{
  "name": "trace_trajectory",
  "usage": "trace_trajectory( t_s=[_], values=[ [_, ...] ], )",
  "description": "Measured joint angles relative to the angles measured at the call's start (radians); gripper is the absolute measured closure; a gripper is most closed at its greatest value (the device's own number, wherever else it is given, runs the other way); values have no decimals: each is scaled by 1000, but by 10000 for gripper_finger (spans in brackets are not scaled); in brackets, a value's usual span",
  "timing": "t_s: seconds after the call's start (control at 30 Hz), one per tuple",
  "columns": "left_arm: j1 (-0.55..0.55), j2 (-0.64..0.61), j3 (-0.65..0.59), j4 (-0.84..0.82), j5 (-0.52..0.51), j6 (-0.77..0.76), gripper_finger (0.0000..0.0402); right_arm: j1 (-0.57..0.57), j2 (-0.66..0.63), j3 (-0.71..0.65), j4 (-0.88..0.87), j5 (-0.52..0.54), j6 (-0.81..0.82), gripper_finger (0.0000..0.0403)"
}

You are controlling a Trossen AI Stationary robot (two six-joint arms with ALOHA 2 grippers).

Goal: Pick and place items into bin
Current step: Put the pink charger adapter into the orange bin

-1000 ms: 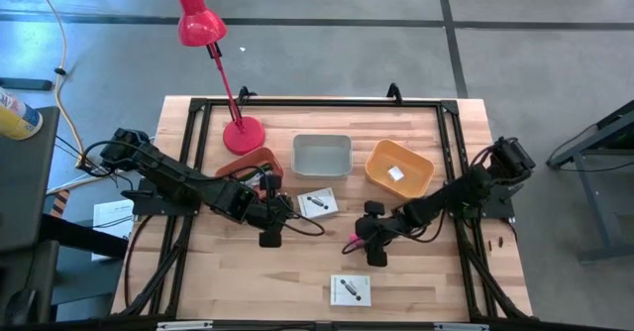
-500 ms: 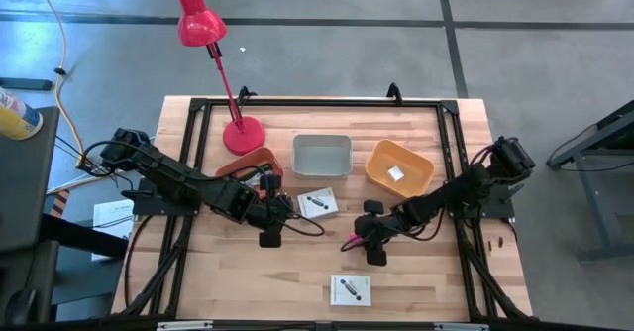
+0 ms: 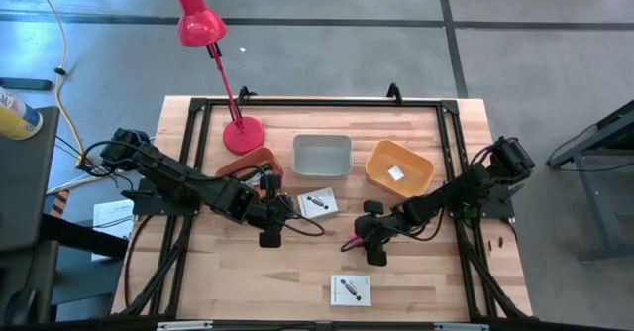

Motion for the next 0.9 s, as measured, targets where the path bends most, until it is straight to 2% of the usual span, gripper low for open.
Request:
trace_trajectory(
  t_s=[0.3, 0.57, 0.9],
  values=[
    [0, 0, 0, 0, 0, 0, 401, 0, 0, 0, 0, -1, 2, 243],
    [0, 0, 0, 0, 0, 0, 401, 0, -1, 0, 0, -2, 24, 231],
    [0, 0, 0, 0, 0, 0, 401, 0, -6, 0, -1, -31, 49, 247]
  ],
)
